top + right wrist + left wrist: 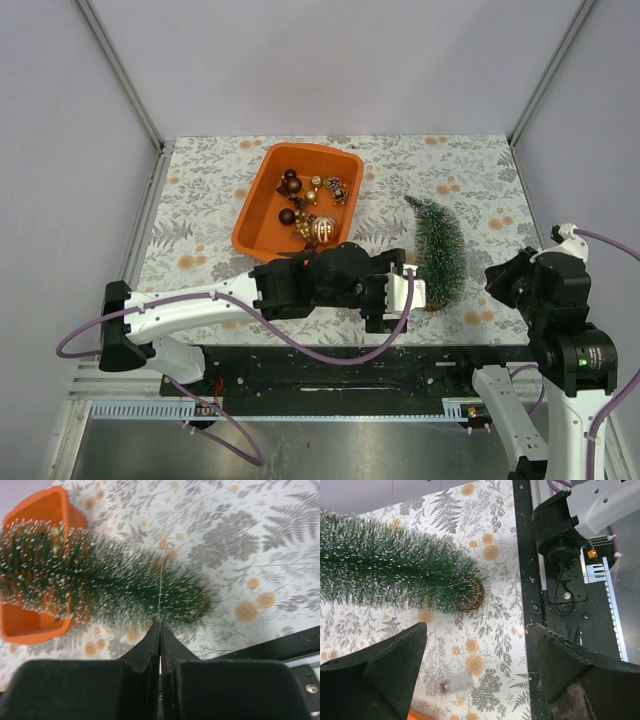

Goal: Decorate the small christmas tree

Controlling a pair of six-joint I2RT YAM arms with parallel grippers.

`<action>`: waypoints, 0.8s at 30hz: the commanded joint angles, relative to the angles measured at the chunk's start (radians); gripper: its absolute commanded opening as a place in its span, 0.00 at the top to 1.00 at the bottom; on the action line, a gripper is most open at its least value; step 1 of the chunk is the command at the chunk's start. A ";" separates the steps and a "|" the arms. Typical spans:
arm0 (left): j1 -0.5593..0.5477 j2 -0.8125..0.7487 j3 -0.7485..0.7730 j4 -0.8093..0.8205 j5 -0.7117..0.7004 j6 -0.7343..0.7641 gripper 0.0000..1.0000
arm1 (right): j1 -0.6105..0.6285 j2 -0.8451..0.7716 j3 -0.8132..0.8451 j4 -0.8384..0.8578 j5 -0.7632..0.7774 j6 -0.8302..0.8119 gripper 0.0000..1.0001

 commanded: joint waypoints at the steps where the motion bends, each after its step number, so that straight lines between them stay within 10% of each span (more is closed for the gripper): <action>1: -0.016 -0.022 -0.013 0.074 -0.014 -0.061 0.11 | 0.002 -0.027 -0.042 0.086 -0.168 0.126 1.00; 24: -0.047 0.086 0.057 0.177 -0.138 -0.114 0.09 | 0.001 -0.187 -0.211 0.332 -0.541 0.595 1.00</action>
